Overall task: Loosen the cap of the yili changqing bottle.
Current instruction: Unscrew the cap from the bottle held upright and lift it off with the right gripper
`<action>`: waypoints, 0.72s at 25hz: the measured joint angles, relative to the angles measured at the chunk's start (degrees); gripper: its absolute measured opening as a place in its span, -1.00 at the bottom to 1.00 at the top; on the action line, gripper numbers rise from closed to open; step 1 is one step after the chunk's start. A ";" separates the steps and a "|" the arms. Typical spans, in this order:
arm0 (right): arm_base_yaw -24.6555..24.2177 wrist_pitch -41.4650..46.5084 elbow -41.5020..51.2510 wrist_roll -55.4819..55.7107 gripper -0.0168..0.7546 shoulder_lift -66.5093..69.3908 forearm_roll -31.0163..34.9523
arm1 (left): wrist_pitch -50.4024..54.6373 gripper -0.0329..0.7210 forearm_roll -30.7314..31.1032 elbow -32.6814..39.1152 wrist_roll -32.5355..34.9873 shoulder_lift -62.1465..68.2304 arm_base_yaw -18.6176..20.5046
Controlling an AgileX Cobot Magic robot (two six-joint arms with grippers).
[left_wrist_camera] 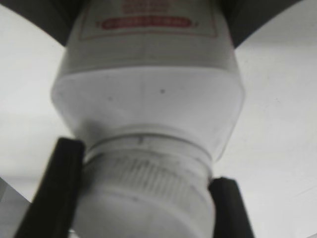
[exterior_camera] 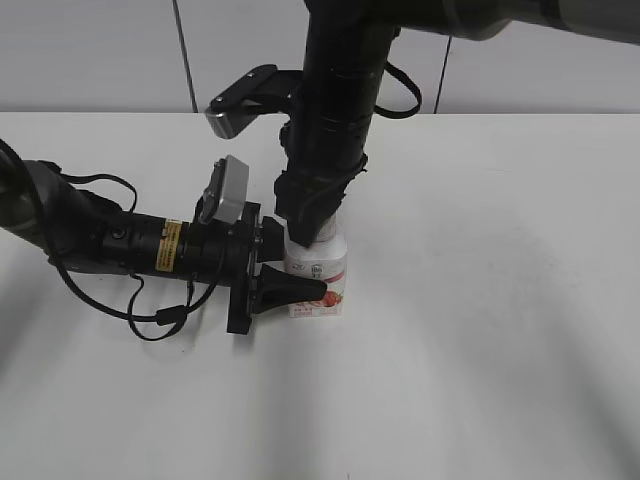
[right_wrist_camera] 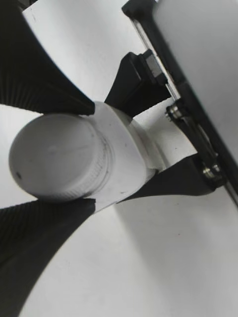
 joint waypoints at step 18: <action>0.00 0.00 0.00 -18.41 0.08 0.00 0.16 | 0.00 0.05 0.05 0.00 0.00 0.00 0.00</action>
